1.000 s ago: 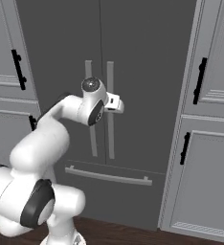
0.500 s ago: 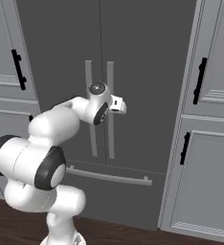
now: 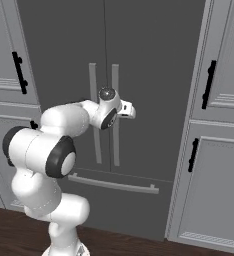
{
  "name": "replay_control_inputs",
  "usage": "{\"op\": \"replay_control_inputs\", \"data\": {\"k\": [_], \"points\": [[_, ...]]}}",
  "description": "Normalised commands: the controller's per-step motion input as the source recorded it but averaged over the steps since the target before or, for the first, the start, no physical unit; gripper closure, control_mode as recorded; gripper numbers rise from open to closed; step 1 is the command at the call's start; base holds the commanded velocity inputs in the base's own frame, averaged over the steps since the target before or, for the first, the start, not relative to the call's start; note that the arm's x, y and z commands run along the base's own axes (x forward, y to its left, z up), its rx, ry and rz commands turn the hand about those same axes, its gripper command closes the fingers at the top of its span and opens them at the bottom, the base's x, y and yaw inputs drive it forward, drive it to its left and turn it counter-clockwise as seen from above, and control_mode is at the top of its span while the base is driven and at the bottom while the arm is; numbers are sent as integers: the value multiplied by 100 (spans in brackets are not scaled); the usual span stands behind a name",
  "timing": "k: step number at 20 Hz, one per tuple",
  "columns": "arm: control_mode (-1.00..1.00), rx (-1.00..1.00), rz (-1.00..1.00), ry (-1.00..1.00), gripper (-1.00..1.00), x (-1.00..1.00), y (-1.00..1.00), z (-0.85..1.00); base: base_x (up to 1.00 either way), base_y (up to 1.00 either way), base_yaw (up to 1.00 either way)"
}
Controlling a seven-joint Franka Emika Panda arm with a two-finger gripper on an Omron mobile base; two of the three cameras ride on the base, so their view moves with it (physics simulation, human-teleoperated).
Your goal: Take the strawberry from the fridge and place it on top of the pancake, located on the dining counter.
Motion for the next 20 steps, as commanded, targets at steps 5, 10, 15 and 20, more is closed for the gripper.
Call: {"op": "replay_control_inputs", "data": {"k": [5, 10, 15, 20], "points": [[-100, 0, 0, -8, -100, 39, 0, -39, 0, 0, 0], [-100, 0, -7, -17, 100, 57, 0, -57, 0, 0, 0], [-100, 0, -13, -14, 100, 73, -17, -75, 0, 0, 0], [-100, 2, -19, 2, 100, 20, -94, -49, 0, 0, 0]]}}
